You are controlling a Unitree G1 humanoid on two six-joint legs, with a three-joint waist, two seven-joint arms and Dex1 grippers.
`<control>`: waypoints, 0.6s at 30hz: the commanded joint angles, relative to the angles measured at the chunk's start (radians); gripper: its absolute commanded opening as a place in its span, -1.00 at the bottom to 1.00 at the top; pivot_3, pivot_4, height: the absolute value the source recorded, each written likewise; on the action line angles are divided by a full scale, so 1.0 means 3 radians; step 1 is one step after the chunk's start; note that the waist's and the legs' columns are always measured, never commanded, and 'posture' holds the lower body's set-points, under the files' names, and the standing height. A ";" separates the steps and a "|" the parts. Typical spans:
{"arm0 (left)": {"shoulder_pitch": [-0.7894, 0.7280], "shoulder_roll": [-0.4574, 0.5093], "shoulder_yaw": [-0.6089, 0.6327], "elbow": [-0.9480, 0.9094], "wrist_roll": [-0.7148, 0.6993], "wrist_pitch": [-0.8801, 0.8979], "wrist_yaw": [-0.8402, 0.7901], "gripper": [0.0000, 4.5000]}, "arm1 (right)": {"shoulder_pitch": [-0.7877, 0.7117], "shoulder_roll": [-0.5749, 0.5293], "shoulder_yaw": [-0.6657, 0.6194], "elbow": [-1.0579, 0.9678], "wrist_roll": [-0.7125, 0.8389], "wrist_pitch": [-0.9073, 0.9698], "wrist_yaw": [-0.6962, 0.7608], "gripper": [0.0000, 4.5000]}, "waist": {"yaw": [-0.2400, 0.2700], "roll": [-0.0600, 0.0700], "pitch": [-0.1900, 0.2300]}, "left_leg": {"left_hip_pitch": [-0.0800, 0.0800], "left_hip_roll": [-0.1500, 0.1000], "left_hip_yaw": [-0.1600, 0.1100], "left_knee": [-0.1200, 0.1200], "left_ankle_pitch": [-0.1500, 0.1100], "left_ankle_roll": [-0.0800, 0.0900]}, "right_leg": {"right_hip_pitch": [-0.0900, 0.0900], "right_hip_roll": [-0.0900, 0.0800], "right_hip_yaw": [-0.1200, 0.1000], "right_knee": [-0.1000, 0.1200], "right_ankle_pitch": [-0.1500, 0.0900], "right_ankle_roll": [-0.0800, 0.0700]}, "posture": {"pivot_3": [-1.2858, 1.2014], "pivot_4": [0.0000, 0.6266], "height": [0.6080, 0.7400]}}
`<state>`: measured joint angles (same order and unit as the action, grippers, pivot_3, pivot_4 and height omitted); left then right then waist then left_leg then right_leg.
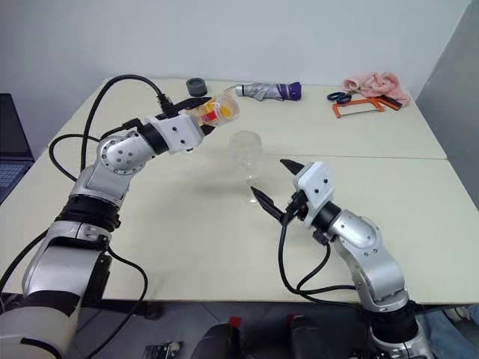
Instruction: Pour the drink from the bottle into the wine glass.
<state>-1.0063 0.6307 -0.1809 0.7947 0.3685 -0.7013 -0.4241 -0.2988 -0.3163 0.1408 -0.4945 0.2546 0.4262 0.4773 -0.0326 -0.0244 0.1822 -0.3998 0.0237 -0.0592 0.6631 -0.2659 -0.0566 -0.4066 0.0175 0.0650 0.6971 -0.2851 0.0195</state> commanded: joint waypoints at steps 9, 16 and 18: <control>-0.0403 0.0182 -0.0133 0.0288 0.0453 -0.0472 0.0535 -0.25 | 0.0082 0.0019 -0.0045 -0.0072 -0.0015 -0.0055 -0.0050 1.00 | 0.0002 0.0000 0.0000 | -0.0001 -0.0001 0.0000 0.0000 0.0000 0.0000 | 0.0000 -0.0001 -0.0001 0.0000 0.0000 0.0000 | 0.03 -0.52 1.00; -0.0527 0.0237 -0.0246 0.0409 0.0679 -0.0588 0.0787 -0.25 | 0.0125 0.0022 -0.0025 -0.0097 -0.0034 -0.0042 -0.0068 1.00 | 0.0003 0.0000 0.0000 | 0.0000 0.0000 0.0000 0.0000 0.0000 0.0000 | 0.0000 0.0000 -0.0001 0.0000 0.0000 0.0000 | 0.03 -0.52 1.00; -0.0561 0.0240 -0.0273 0.0441 0.0730 -0.0610 0.0850 -0.25 | 0.0127 0.0023 -0.0022 -0.0096 -0.0037 -0.0040 -0.0073 1.00 | 0.0002 0.0000 0.0000 | 0.0000 -0.0001 0.0000 0.0000 0.0000 0.0000 | 0.0000 0.0000 -0.0001 0.0001 0.0000 0.0000 | 0.03 -0.52 1.00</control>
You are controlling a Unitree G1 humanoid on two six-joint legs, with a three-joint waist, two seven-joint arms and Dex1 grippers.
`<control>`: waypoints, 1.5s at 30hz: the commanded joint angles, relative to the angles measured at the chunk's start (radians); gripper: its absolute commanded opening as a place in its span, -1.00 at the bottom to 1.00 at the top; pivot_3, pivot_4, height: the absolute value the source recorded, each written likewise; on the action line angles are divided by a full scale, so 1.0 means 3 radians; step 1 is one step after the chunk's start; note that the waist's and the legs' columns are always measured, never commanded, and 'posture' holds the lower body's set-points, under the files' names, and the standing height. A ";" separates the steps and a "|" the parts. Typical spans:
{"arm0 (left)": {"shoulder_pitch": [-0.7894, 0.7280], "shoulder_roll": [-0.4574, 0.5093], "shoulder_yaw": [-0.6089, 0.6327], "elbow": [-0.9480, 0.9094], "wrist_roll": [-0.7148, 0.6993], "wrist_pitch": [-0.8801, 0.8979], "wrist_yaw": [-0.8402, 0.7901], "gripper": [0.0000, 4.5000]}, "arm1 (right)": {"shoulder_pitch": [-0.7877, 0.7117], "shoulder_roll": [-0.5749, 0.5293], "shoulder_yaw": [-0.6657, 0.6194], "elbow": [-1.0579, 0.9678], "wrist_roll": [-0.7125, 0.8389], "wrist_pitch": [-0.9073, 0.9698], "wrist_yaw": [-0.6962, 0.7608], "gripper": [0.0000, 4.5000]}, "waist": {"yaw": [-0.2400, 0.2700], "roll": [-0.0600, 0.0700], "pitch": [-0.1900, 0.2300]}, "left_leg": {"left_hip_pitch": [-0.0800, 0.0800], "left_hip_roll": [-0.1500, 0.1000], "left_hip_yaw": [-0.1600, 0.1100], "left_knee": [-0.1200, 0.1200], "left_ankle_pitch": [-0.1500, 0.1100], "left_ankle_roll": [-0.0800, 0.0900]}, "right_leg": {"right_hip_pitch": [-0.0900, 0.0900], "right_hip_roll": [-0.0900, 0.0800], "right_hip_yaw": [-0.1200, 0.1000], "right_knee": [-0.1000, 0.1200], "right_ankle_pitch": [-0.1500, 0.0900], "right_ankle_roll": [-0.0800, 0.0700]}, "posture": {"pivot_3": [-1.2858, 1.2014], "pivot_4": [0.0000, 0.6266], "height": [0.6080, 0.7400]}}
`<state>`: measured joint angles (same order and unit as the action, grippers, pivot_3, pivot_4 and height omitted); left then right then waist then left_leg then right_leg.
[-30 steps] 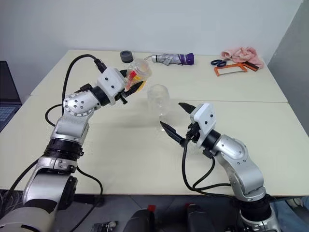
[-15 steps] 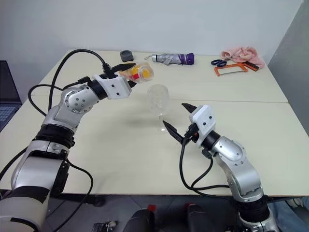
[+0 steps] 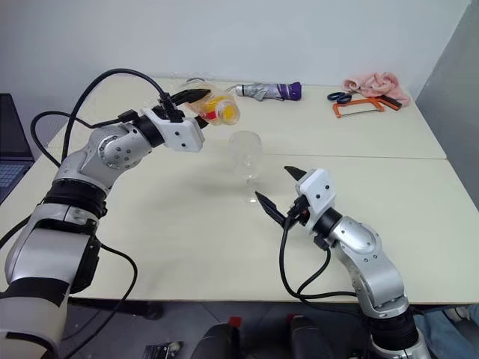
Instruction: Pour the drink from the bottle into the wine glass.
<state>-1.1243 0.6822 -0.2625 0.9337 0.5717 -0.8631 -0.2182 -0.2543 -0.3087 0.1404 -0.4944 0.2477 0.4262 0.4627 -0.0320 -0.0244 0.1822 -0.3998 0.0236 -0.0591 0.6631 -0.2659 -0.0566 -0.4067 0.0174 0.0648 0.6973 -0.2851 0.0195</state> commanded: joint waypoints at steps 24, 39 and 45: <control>-0.0443 0.0185 -0.0257 0.0119 0.0501 -0.0141 0.0751 -0.25 | 0.0189 0.0165 0.0019 -0.0076 -0.0211 -0.0361 -0.0263 1.00 | 0.0000 0.0000 0.0000 | 0.0000 0.0000 0.0000 0.0000 0.0000 0.0000 | 0.0000 -0.0001 0.0000 0.0001 0.0000 0.0000 | 0.03 -0.52 1.00; -0.0532 0.0202 -0.0349 0.0246 0.0632 -0.0151 0.0922 -0.25 | 0.0288 0.0301 0.0126 -0.0051 -0.0289 -0.0527 -0.0280 1.00 | 0.0000 0.0000 0.0000 | 0.0001 0.0000 0.0001 0.0000 0.0000 -0.0001 | 0.0000 -0.0001 -0.0001 0.0001 0.0000 0.0000 | 0.03 -0.52 1.00; -0.0546 0.0206 -0.0369 0.0276 0.0671 -0.0150 0.0960 -0.25 | 0.0334 0.0364 0.0177 -0.0064 -0.0305 -0.0544 -0.0299 1.00 | 0.0001 0.0000 0.0000 | 0.0000 0.0000 0.0000 0.0001 0.0000 -0.0001 | 0.0000 -0.0001 -0.0001 0.0001 0.0000 0.0000 | 0.03 -0.52 1.00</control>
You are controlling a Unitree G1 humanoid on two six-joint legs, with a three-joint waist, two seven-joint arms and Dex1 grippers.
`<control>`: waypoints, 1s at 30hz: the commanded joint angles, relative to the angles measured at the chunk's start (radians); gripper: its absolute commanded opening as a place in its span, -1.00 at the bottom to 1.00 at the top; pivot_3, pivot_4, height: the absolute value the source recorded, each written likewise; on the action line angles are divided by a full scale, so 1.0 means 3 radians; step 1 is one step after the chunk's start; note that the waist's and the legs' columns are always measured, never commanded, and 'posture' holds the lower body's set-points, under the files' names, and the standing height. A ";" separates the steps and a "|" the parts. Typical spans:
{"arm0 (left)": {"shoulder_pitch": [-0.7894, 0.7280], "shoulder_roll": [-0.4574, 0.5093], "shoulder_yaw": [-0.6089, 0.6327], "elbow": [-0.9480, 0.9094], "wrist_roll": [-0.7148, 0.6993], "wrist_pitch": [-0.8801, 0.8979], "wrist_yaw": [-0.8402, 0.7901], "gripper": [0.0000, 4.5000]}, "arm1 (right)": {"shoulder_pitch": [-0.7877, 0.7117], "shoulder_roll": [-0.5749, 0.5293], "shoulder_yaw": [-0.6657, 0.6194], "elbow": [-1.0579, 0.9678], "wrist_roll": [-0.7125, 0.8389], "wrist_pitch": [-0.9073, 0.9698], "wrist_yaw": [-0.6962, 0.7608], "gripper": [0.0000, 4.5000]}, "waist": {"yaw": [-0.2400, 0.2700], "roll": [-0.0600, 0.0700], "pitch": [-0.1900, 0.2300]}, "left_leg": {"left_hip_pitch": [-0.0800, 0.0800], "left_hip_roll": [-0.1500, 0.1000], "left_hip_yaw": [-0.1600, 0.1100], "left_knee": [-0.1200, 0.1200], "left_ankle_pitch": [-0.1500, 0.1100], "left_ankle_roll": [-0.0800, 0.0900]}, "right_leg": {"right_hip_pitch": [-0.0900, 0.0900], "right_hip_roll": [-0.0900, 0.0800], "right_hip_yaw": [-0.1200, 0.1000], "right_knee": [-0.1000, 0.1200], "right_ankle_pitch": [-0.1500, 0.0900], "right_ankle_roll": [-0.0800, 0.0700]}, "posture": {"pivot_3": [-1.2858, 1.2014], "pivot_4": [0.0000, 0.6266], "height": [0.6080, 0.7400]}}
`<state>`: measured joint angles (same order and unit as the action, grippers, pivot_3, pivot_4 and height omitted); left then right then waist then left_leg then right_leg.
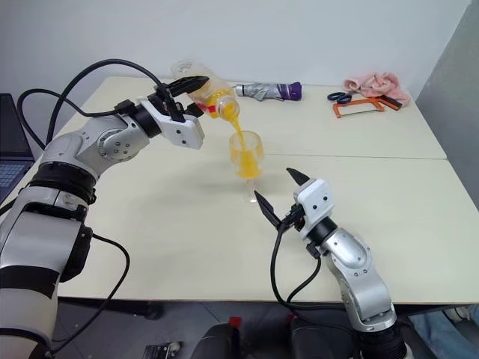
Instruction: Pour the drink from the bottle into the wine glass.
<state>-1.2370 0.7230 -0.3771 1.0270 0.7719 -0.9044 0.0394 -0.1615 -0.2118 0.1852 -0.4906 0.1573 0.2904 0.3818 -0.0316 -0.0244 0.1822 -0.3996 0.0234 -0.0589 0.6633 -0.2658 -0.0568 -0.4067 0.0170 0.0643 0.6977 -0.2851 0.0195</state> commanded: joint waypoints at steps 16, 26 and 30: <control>-0.0320 0.0074 -0.0114 0.0095 0.0122 -0.0015 0.0271 -0.25 | 0.0102 0.0052 0.0103 -0.0194 0.0014 -0.0144 0.0027 1.00 | 0.0000 0.0000 0.0000 | 0.0000 0.0000 0.0001 0.0000 0.0000 0.0000 | 0.0000 0.0000 0.0000 0.0001 0.0000 0.0000 | 0.03 -0.52 1.00; -0.0380 0.0072 -0.0184 0.0151 0.0173 -0.0013 0.0358 -0.25 | 0.0147 0.0049 0.0101 -0.0189 0.0016 -0.0145 0.0055 1.00 | 0.0000 0.0000 0.0000 | 0.0000 0.0000 0.0001 0.0001 0.0000 0.0000 | 0.0000 0.0000 0.0000 0.0001 0.0000 0.0000 | 0.03 -0.52 1.00; -0.0389 0.0076 -0.0207 0.0153 0.0183 -0.0011 0.0380 -0.25 | 0.0152 0.0050 0.0106 -0.0177 -0.0005 -0.0158 0.0047 1.00 | 0.0000 0.0000 0.0000 | 0.0001 -0.0001 0.0001 0.0001 0.0000 0.0000 | 0.0000 0.0000 0.0000 0.0001 0.0000 0.0000 | 0.03 -0.52 1.00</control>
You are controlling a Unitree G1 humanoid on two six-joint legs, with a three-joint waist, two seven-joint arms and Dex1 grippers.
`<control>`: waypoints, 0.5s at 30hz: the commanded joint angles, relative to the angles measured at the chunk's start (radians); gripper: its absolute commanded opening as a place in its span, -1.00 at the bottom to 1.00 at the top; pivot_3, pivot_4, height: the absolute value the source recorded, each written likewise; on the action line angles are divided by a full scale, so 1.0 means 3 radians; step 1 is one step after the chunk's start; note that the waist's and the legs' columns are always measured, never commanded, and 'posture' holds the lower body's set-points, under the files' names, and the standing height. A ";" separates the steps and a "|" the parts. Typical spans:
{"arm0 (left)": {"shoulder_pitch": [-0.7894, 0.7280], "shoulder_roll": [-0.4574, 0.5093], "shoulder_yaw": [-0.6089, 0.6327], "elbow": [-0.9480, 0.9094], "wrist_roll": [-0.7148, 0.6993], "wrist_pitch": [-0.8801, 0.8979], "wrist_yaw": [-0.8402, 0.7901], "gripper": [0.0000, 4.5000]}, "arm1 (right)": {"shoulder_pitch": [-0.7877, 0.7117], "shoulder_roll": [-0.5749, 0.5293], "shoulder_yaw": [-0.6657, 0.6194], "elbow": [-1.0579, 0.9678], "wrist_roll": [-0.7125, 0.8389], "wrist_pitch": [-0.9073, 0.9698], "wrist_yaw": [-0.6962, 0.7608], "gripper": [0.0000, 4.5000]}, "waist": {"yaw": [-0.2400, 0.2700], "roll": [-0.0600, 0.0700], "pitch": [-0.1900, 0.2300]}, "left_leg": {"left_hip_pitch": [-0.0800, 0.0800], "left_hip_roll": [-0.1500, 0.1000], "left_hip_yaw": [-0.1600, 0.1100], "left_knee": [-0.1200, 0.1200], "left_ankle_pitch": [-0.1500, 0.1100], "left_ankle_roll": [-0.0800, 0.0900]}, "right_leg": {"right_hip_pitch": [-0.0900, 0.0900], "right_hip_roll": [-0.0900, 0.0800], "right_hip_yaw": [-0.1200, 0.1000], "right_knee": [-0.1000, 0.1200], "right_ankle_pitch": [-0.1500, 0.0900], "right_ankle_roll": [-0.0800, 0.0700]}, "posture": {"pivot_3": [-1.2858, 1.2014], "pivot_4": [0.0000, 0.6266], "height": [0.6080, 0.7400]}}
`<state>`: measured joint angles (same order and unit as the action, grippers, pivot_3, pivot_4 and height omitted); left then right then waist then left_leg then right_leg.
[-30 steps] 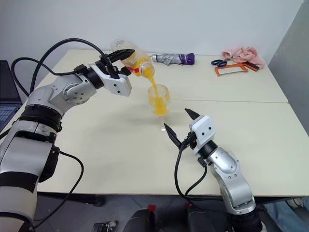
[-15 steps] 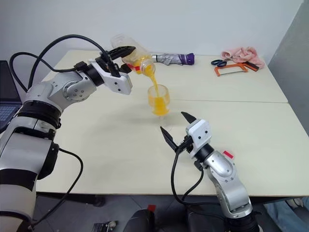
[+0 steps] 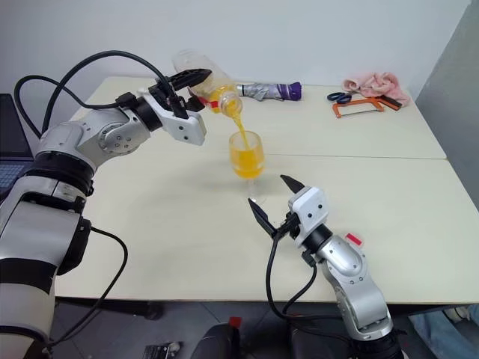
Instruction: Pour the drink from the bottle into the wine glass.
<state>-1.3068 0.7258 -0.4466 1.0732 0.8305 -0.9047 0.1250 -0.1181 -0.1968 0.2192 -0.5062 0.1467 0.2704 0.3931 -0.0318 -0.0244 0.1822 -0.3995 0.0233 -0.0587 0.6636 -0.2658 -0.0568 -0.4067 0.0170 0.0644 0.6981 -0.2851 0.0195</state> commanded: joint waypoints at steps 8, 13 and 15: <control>-0.0178 0.0069 -0.0013 0.0022 0.0001 -0.0005 0.0126 -0.25 | 0.0003 0.0010 -0.0002 -0.0108 0.0012 -0.0095 -0.0001 1.00 | 0.0000 0.0000 0.0000 | 0.0000 0.0000 0.0000 0.0000 0.0000 0.0000 | 0.0000 0.0000 0.0000 0.0000 0.0000 0.0000 | 0.03 -0.52 1.00; -0.0201 0.0082 -0.0039 0.0046 0.0020 0.0002 0.0165 -0.25 | 0.0001 0.0014 -0.0001 -0.0103 0.0011 -0.0087 -0.0002 1.00 | 0.0000 0.0000 0.0000 | 0.0000 0.0000 0.0000 0.0000 0.0000 0.0000 | 0.0000 0.0000 0.0000 0.0000 0.0000 0.0000 | 0.03 -0.52 1.00; -0.0207 0.0084 -0.0041 0.0052 0.0028 0.0004 0.0174 -0.25 | -0.0001 0.0016 -0.0001 -0.0100 0.0012 -0.0088 -0.0002 1.00 | 0.0000 0.0000 0.0000 | 0.0000 0.0000 0.0000 0.0000 0.0000 0.0000 | 0.0000 0.0000 0.0000 0.0001 0.0000 0.0000 | 0.03 -0.52 1.00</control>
<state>-1.3236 0.7303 -0.4684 1.0939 0.8461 -0.9034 0.1548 -0.1177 -0.1953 0.2194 -0.5060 0.1408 0.2680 0.3920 -0.0317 -0.0245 0.1822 -0.3994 0.0232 -0.0587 0.6637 -0.2658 -0.0569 -0.4067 0.0169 0.0644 0.6982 -0.2851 0.0195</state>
